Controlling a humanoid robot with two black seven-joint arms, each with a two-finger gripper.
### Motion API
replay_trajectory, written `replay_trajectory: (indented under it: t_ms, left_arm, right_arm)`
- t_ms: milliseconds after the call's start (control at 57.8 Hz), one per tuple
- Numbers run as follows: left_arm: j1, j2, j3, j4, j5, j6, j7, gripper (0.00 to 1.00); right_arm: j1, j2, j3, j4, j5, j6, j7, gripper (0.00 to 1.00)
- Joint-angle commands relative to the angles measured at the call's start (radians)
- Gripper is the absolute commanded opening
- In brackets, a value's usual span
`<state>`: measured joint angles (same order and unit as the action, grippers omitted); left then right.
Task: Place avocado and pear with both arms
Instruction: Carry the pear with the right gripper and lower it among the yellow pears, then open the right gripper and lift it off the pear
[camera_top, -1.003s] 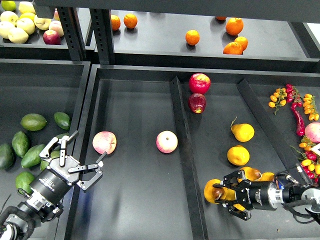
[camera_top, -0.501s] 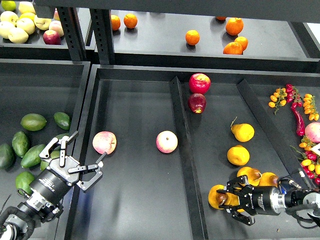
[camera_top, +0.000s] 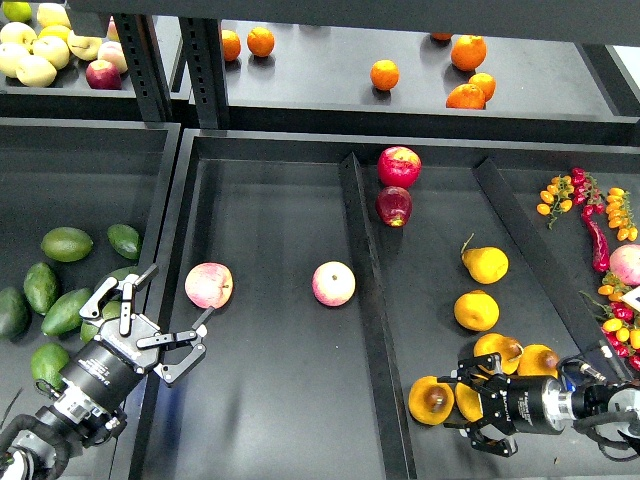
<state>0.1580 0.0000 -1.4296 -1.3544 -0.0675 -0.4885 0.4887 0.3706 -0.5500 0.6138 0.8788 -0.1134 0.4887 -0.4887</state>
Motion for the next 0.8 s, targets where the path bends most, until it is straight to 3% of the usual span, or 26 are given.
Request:
replay_trajectory:
  t_ms: [0,190,259,536,778]
  left_arm:
    - [0.000,0.000,0.000,0.000,0.000,0.000,0.000,0.99]
    - [0.000,0.000,0.006,0.003,0.000,0.000,0.000,0.99]
    - [-0.008,0.000,0.012,0.015,0.000,0.000,0.000,0.99]
    - [-0.034,0.000,0.011,0.043,0.000,0.000,0.000,0.99]
    - [-0.057,0.000,0.008,0.077,0.000,0.000,0.000,0.99]
  right_arm:
    - [0.037,-0.041,0.006,0.040,0.017,0.000,0.000,0.98]
    - [0.128,-0.058,0.040,0.049,0.141,0.000,0.000,0.98]
    - [0.145,-0.024,0.138,0.045,0.198,0.000,0.000,0.98]
    - [0.137,0.272,0.461,-0.064,0.210,0.000,0.000,0.99]
    - [0.037,0.447,0.543,-0.086,0.210,0.000,0.000,0.99]
